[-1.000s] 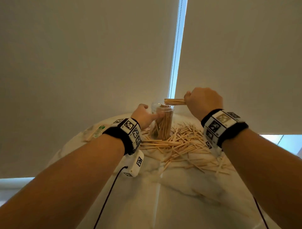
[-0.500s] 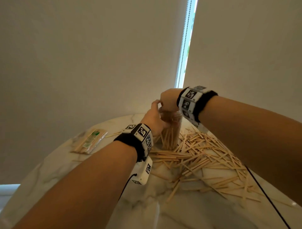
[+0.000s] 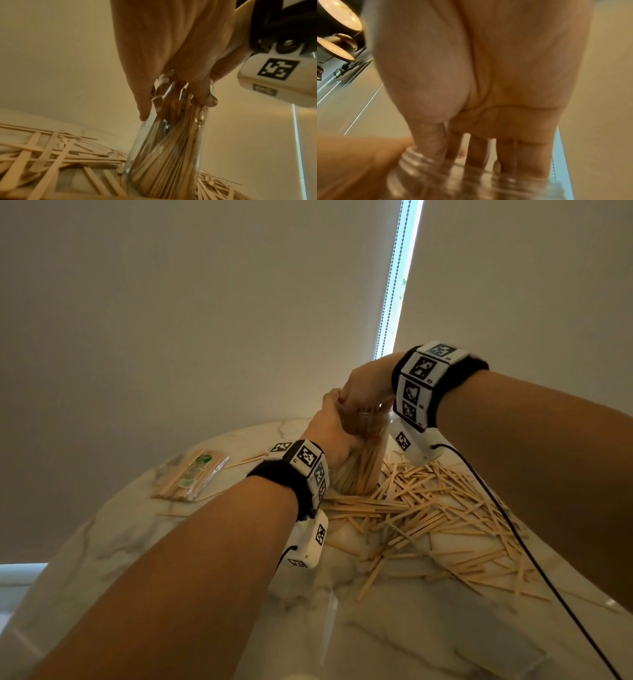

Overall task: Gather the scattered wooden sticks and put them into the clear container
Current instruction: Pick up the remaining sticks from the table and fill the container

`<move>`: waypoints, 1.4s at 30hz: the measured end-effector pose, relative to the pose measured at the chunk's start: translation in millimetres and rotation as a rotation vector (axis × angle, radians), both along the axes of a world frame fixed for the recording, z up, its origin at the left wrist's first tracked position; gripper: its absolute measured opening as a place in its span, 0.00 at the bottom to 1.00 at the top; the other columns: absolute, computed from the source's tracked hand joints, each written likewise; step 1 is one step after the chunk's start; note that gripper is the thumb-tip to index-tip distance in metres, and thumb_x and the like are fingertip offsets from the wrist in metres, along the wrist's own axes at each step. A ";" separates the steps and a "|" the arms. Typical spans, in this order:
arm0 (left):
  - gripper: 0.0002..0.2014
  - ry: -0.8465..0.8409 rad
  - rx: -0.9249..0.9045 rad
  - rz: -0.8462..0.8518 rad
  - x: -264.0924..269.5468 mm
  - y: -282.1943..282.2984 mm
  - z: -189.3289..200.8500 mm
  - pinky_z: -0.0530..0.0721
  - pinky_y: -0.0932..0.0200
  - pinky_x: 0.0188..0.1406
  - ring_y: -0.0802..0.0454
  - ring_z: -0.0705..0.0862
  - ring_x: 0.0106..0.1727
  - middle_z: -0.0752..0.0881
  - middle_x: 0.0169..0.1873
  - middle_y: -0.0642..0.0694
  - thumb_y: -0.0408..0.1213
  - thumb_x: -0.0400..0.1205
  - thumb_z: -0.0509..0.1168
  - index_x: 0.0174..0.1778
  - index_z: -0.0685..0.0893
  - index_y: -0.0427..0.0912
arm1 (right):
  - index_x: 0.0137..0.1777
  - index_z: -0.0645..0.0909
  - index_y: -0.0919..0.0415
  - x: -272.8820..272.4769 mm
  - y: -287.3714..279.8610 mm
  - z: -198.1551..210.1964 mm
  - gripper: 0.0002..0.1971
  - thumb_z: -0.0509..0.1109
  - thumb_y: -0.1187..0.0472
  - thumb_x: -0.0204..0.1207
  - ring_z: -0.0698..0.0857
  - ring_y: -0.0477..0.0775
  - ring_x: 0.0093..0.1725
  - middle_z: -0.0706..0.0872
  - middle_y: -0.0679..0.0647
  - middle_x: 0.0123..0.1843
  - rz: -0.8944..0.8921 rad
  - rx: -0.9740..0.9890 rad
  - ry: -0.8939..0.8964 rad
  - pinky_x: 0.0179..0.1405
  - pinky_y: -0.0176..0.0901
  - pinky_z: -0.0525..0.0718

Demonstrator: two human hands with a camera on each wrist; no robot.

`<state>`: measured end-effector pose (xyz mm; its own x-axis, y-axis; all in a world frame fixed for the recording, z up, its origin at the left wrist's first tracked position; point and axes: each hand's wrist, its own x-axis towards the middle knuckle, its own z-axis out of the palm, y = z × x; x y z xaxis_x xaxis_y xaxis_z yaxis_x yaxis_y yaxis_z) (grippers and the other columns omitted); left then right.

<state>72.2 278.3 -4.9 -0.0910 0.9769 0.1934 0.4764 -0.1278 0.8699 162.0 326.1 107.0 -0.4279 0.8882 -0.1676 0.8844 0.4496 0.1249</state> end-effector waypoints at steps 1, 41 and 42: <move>0.49 0.006 0.000 0.004 -0.7 0.0 -0.5 0.86 0.46 0.62 0.46 0.85 0.61 0.85 0.63 0.44 0.30 0.74 0.77 0.84 0.54 0.51 | 0.65 0.87 0.60 1.3 -9.6 2.3 0.15 0.69 0.56 0.82 0.86 0.53 0.43 0.89 0.56 0.50 0.026 0.015 0.053 0.46 0.44 0.86; 0.13 1.140 -0.169 -0.140 2.1 -87.7 -29.2 0.80 0.47 0.61 0.39 0.80 0.62 0.78 0.65 0.40 0.31 0.86 0.60 0.67 0.75 0.40 | 0.63 0.85 0.54 107.9 -83.9 -130.3 0.13 0.67 0.62 0.80 0.82 0.56 0.55 0.80 0.50 0.55 0.252 0.009 0.043 0.52 0.45 0.81; 0.13 1.120 -0.149 -0.160 -1.7 -89.6 -27.7 0.80 0.50 0.57 0.41 0.80 0.60 0.78 0.63 0.41 0.29 0.85 0.60 0.65 0.76 0.41 | 0.63 0.85 0.52 109.7 -84.9 -130.1 0.13 0.67 0.61 0.80 0.84 0.56 0.56 0.84 0.50 0.55 0.240 0.007 0.073 0.54 0.47 0.83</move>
